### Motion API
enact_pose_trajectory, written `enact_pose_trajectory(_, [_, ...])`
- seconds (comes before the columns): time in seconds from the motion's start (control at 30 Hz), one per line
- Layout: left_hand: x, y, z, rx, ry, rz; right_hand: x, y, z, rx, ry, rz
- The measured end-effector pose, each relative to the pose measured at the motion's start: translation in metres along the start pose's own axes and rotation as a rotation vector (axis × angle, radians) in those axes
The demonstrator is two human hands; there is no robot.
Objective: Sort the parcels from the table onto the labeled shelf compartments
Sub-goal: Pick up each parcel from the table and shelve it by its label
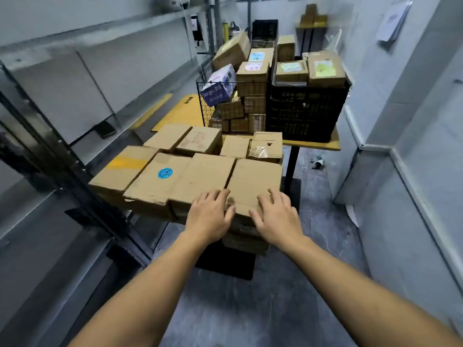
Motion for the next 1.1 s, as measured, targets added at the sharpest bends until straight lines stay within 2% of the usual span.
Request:
enact_pose_trajectory(0.2, [-0.008, 0.021, 0.007, 0.037, 0.024, -0.047, 0.025, 0.025, -0.003, 0.07, 0.334, 0.256])
enact_pose_trajectory(0.37, [-0.011, 0.024, 0.006, 0.059, 0.013, -0.121, 0.032, 0.034, -0.008, 0.136, 0.495, 0.43])
enact_pose_trajectory(0.57, [0.004, 0.005, 0.007, 0.149, 0.025, -0.387, 0.044, 0.019, -0.009, 0.26, 0.578, 0.543])
enact_pose_trajectory(0.7, [0.022, -0.023, 0.005, 0.25, 0.041, -0.732, 0.064, -0.003, -0.014, 0.346, 0.581, 0.642])
enact_pose_trajectory(0.8, [0.03, -0.023, 0.004, 0.229, -0.071, -0.998, 0.081, -0.017, -0.025, 0.405, 0.579, 0.726])
enact_pose_trajectory(0.93, [0.044, -0.018, -0.003, 0.286, -0.148, -0.976, 0.098, -0.035, -0.045, 0.428, 0.556, 0.783])
enact_pose_trajectory(1.1, [0.06, 0.008, -0.012, 0.126, -0.252, -0.918, 0.119, -0.047, -0.065, 0.439, 0.525, 0.801])
Point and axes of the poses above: each hand's wrist, its own z-axis towards the middle knuckle, its own y-axis out of the palm, x = y × z, the point moved 9 cm from there along z, towards the middle knuckle, and after that the axes turned 12 degrees about x, right-handed, at the moved point
